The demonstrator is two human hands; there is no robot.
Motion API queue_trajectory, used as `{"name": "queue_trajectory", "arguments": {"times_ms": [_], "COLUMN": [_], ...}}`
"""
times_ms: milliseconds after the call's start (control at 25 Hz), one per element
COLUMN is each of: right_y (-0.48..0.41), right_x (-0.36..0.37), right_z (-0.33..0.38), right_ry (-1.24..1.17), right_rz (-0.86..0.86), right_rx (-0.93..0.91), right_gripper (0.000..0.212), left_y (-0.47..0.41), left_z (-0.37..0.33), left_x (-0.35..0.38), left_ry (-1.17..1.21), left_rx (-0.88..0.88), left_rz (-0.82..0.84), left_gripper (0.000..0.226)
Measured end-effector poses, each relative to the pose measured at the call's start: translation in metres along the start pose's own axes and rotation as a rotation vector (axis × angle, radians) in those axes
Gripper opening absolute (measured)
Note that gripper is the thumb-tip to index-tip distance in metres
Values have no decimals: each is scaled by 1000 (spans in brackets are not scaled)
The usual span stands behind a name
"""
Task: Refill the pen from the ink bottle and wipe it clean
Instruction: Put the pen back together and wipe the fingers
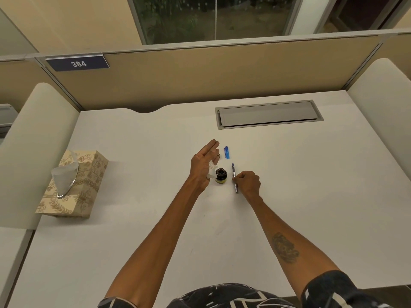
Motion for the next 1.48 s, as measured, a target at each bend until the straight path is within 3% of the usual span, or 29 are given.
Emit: {"name": "queue_trajectory", "arguments": {"times_ms": [640,840,1000,1160,1320,1480], "right_y": [4,37,74,92,99,104], "right_x": [-6,-32,-34,-32,-35,-36], "right_z": [-8,15,56,71,77,81], "right_ry": [-35,-244,-391,-494,-423,-470], "right_rz": [-55,-217,51,276,312,316], "right_rx": [7,-234,-527,-605,-639,-656], "right_gripper": [28,19,17,33,48,43], "left_y": [4,11,14,19,24,26], "left_z": [10,5,-4,-13,-21,-16], "left_x": [5,17,33,39,44,49], "left_ry": [-30,-69,-147,-138,-191,-34], "left_rx": [23,34,88,138,178,147], "left_rz": [60,95,128,105,101,170], "left_gripper": [40,41,39,37,30,51]}}
Point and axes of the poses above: each hand's wrist, its own y-axis away from the middle knuckle, its own x-axis out of the palm, z = x × y, the point moved 4 cm from there along -y, towards the middle knuckle, and after that the axes turned 13 degrees about z, right-handed, at the moved point
